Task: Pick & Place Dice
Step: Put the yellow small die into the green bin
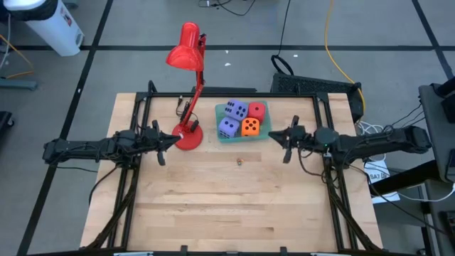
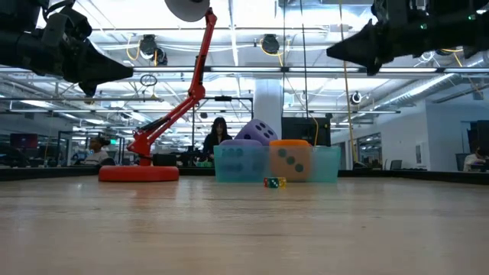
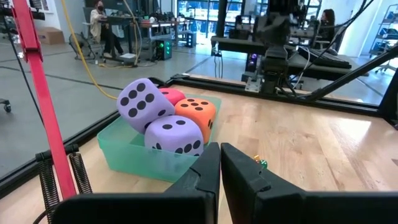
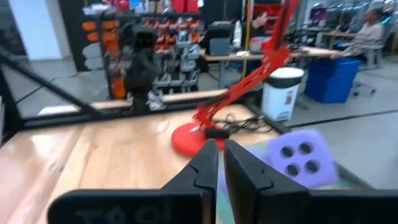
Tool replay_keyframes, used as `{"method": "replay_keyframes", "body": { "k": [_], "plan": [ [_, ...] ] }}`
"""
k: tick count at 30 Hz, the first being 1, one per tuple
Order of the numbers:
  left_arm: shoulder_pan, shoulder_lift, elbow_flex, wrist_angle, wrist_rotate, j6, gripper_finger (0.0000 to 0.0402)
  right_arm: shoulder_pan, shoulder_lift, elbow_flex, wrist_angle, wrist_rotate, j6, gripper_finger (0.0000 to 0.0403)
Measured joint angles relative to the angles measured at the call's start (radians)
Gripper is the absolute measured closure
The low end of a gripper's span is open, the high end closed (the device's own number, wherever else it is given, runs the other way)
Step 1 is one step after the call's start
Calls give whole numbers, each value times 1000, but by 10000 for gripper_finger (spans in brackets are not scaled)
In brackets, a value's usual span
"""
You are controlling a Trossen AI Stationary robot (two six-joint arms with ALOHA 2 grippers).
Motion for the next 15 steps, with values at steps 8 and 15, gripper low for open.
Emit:
{"method": "replay_keyframes", "body": {
  "k": [8,15],
  "plan": [
    [0,0,0,1,0,0,376,72,202,-36,126,66,81,401],
    [0,0,0,3,-1,1,376,136,460,70,154,182,85,402]
  ]
}}
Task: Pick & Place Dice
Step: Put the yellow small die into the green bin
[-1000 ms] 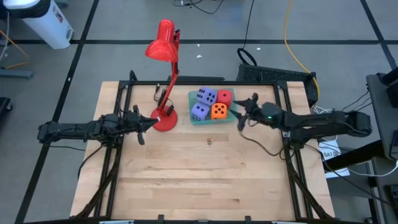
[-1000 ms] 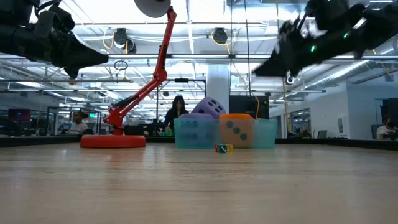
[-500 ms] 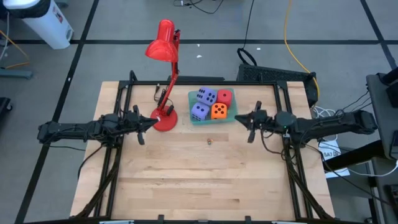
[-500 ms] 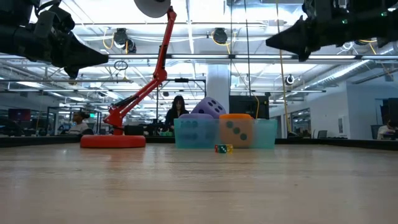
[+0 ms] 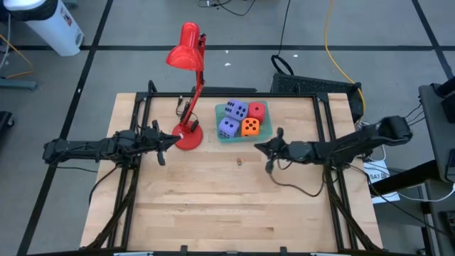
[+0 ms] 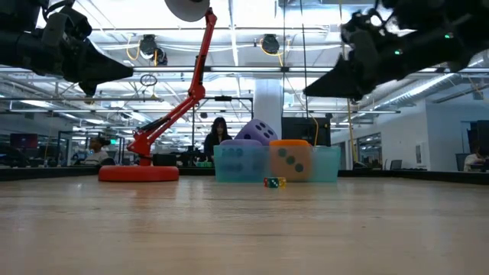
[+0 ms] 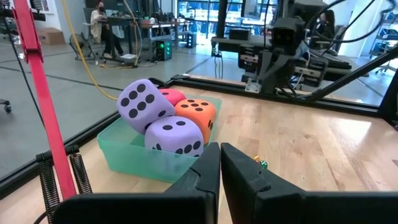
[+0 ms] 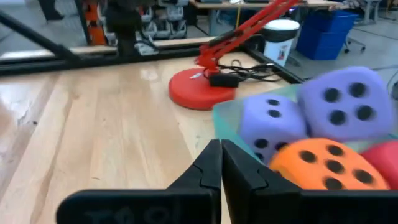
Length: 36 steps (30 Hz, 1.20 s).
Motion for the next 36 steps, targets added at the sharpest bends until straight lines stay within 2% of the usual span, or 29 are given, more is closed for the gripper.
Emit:
{"method": "replay_keyframes", "body": {
  "k": [5,10,15,21,26,36],
  "plan": [
    [0,0,0,4,0,0,376,15,162,107,20,-56,-50,402],
    [0,0,0,7,0,1,376,12,294,123,196,-65,-22,402],
    [0,0,0,7,0,7,376,15,387,130,268,-183,-52,402],
    [0,0,0,7,-1,13,376,19,483,206,183,-146,-26,403],
    [0,0,0,6,-1,13,376,19,568,308,61,-51,-39,403],
    [0,0,0,5,-1,12,376,16,627,362,30,-44,18,403]
  ]
}}
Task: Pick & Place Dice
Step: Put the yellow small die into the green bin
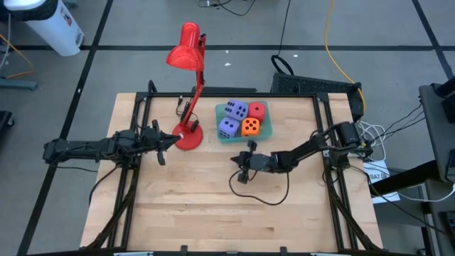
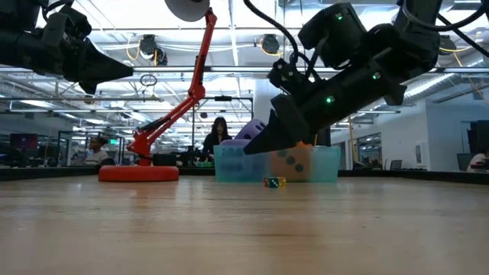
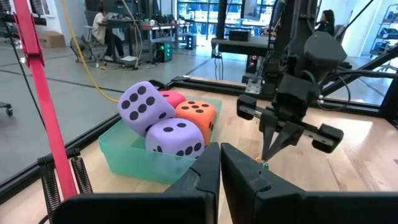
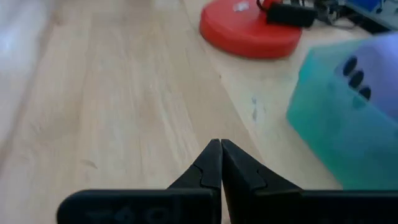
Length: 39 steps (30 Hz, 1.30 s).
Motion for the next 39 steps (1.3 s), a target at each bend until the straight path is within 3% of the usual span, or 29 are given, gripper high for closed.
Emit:
{"method": "replay_keyframes", "body": {
  "k": [18,39],
  "plan": [
    [0,0,0,0,0,-2,376,-17,-2,0,-211,-6,9,403],
    [0,0,0,0,0,-1,376,129,-3,0,-247,-1,111,403]
  ]
}}
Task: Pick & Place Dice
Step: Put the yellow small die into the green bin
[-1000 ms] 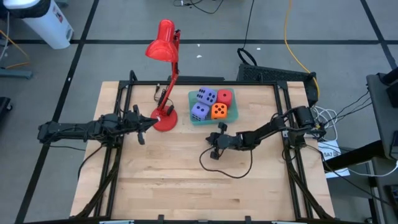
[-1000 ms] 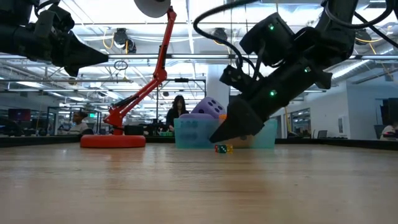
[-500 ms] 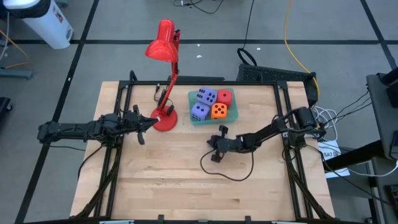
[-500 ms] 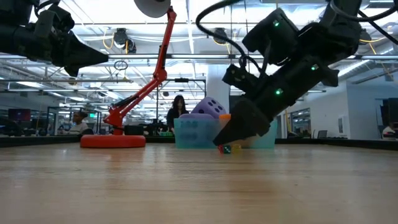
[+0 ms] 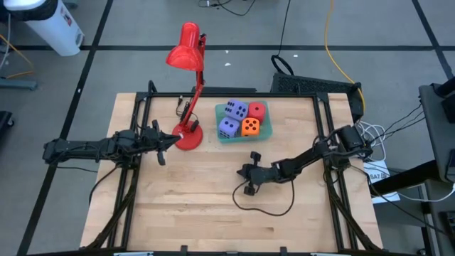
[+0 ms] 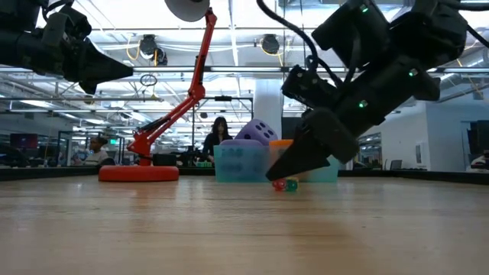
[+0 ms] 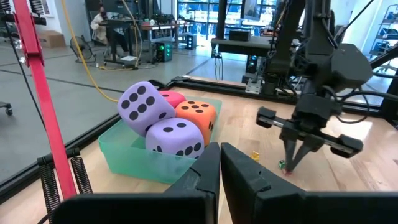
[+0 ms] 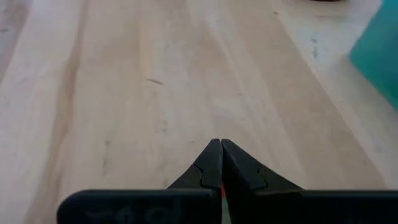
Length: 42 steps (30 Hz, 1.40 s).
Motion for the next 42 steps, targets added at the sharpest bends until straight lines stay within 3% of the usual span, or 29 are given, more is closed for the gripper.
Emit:
{"method": "replay_keyframes", "body": {
  "k": [10,15,18,25,31,34,42],
  "plan": [
    [0,0,0,0,0,1,376,12,-13,-5,56,27,-80,403],
    [0,0,0,-3,0,1,376,10,-101,-4,68,62,-92,402],
    [0,0,0,-8,0,1,376,11,-169,-4,51,148,-102,393],
    [0,0,0,-8,0,1,376,-43,-288,-25,-4,155,-120,311],
    [0,0,0,-9,1,1,376,-74,-248,-177,201,151,-64,244],
    [0,0,0,-10,1,1,376,-90,-232,-258,311,99,-12,216],
    [0,0,0,-16,0,3,376,-98,-230,-334,343,66,9,155]
  ]
}}
